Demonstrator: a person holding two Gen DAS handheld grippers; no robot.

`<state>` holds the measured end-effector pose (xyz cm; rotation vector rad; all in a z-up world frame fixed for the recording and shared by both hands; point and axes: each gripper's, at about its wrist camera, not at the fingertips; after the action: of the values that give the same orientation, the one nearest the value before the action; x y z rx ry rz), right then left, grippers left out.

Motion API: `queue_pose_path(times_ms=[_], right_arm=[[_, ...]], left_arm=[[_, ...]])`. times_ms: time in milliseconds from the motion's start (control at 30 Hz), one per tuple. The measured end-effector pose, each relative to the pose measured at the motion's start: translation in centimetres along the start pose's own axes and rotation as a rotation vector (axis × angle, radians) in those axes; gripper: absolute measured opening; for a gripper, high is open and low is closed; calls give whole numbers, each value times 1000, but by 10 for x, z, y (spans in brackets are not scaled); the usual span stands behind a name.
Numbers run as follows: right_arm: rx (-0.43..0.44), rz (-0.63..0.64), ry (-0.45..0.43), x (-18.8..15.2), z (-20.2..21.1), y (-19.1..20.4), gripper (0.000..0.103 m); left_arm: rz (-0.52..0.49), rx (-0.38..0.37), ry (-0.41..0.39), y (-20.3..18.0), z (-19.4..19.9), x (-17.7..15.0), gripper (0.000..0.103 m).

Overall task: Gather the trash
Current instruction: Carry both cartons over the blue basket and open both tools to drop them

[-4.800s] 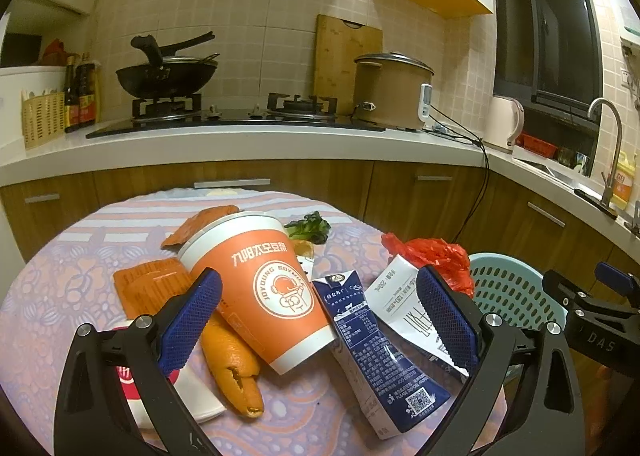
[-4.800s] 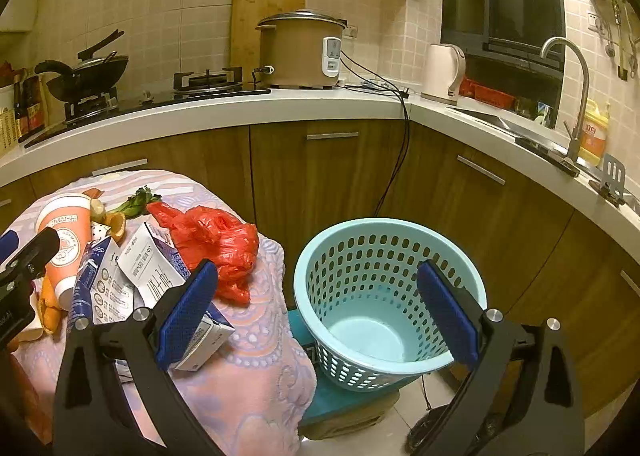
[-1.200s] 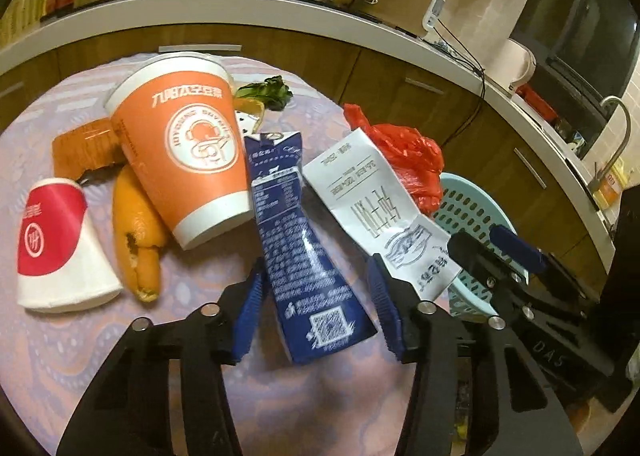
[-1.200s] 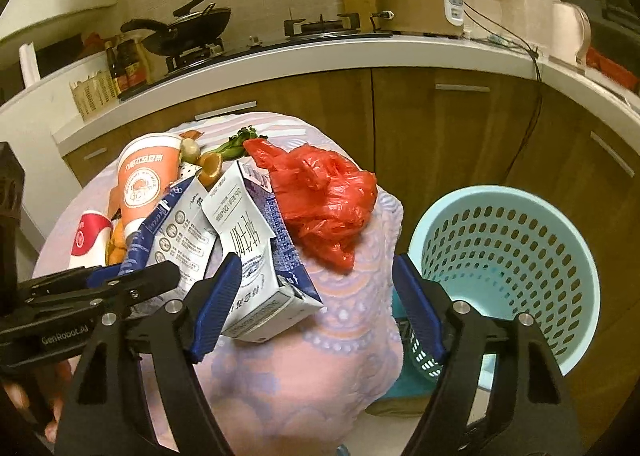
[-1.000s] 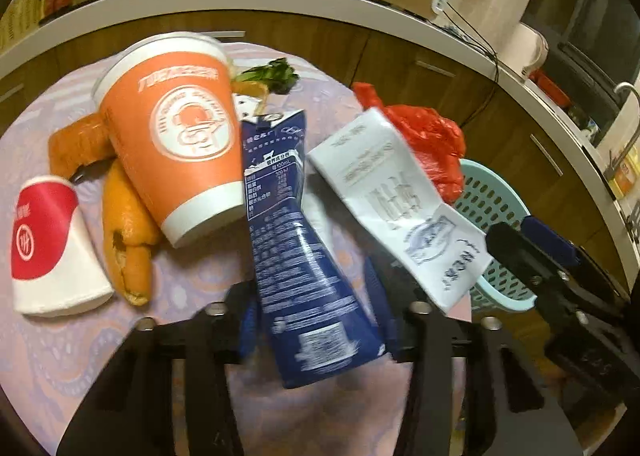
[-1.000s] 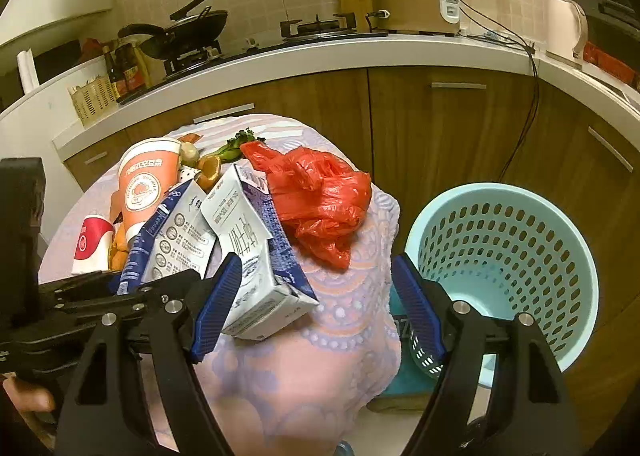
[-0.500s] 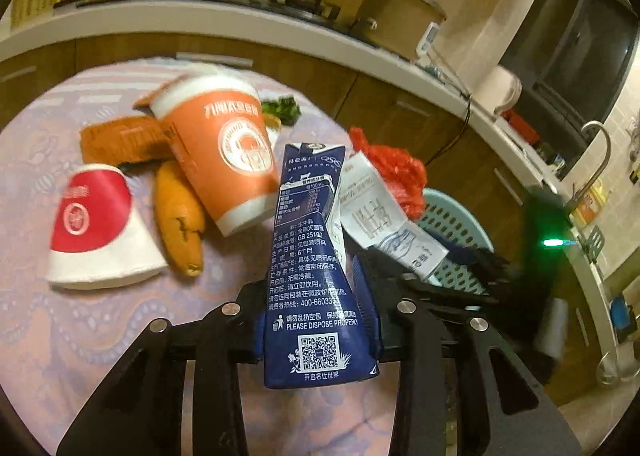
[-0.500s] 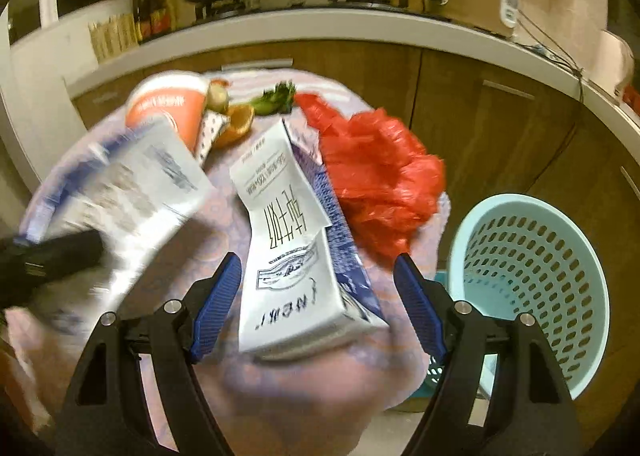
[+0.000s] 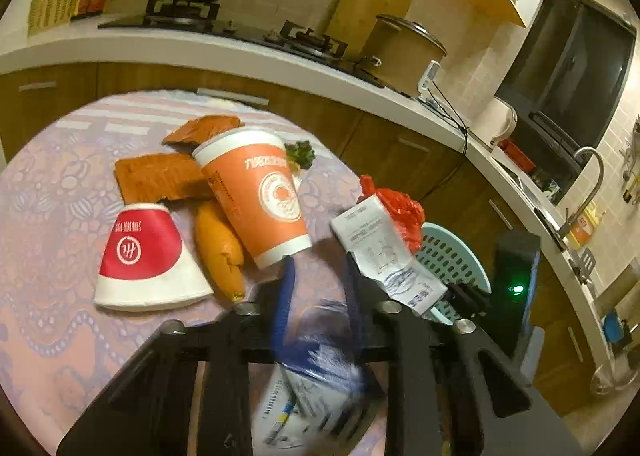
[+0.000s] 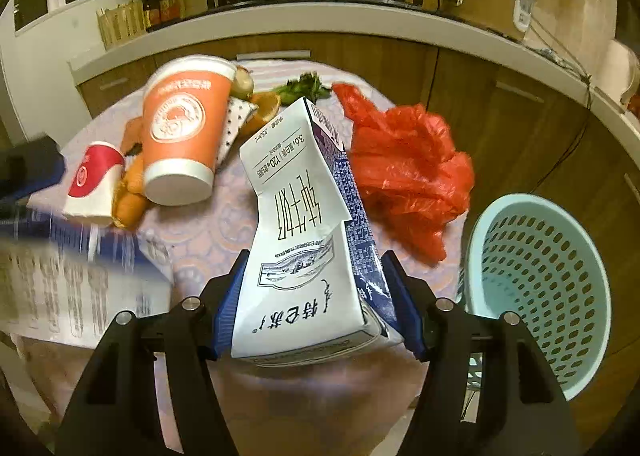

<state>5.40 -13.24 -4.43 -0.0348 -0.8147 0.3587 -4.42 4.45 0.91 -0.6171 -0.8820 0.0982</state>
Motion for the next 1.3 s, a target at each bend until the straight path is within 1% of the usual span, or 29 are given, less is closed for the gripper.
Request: queue_pose_path(times_ms=[67, 100, 133, 167, 200, 233, 267, 300, 367, 400, 433, 467, 500, 533, 600, 633, 667, 700, 767, 800, 900, 1033, 1100, 1167, 1200, 1300], right_arm=[[15, -9, 0, 1, 4, -2, 61], [21, -10, 5, 0, 5, -3, 61], [17, -7, 9, 0, 5, -2, 61], [11, -3, 14, -2, 4, -2, 61], [7, 3, 23, -4, 2, 0, 61], [12, 2, 30, -6, 1, 0, 61], [18, 0, 39, -8, -1, 1, 61], [21, -4, 45, -10, -3, 1, 61], [25, -10, 43, -13, -3, 2, 61], [30, -14, 41, -13, -2, 1, 61], [36, -17, 38, -13, 0, 1, 61], [39, -18, 32, -13, 2, 1, 61], [39, -18, 26, -13, 5, 0, 61], [39, -19, 22, -13, 7, 0, 61], [45, -25, 6, -12, 15, -2, 61], [46, -26, -2, -12, 18, -2, 61], [45, -26, -10, -12, 22, -3, 61], [45, -27, -18, -12, 26, -4, 61], [44, -38, -32, -11, 34, -7, 61], [43, -46, -42, -10, 39, -10, 61], [38, -76, -73, -6, 53, -21, 61], [13, -134, -132, 0, 76, -49, 61], [-15, -169, -160, 2, 84, -67, 61], [-46, -206, -175, 2, 88, -87, 61], [-67, -230, -177, 2, 88, -99, 61], [-140, -284, -161, -4, 81, -133, 61]], left_arm=[[11, -20, 27, 8, 2, -4, 0], [1, -26, 54, 11, 3, -10, 0], [-6, -20, 69, 13, 5, -17, 2], [-15, -11, 88, 15, 6, -24, 8], [-25, -7, 112, 16, 5, -31, 28], [-30, -1, 126, 18, 7, -39, 46], [-36, 1, 123, 20, 9, -45, 50], [-40, -4, 117, 21, 11, -48, 51], [-33, -35, 106, 24, 18, -51, 52], [-32, -50, 95, 24, 22, -51, 55], [-44, -64, 88, 22, 27, -49, 60], [-66, -73, 91, 20, 29, -49, 64], [-83, -77, 101, 18, 29, -49, 71], [-110, -78, 132, 15, 25, -48, 73], [-142, -73, 181, 13, 17, -52, 71], [-154, -59, 211, 14, 9, -53, 59], [-162, -51, 236, 14, 3, -55, 50], [-173, -48, 250, 13, -1, -57, 48], [-216, -41, 254, 4, -6, -57, 37], [-232, -49, 258, 0, -8, -56, 25], [-248, -50, 229, -11, -12, -49, 25], [-250, -93, 169, -25, -12, -31, 24], [-261, -121, 138, -37, -15, -19, 24], [-280, -139, 127, -49, -21, -9, 24], [-294, -154, 121, -59, -28, -1, 25], [-329, -190, 119, -88, -51, 7, 24]])
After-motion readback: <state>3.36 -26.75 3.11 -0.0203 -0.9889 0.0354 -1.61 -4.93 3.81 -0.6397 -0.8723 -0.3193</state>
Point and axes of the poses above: each gripper's, at about its wrist camera, not at the fingertips, and z roughly against the way its jaws point, y to its left, x to its top, and after that the axes turned 15 degrees about -x, right-handed
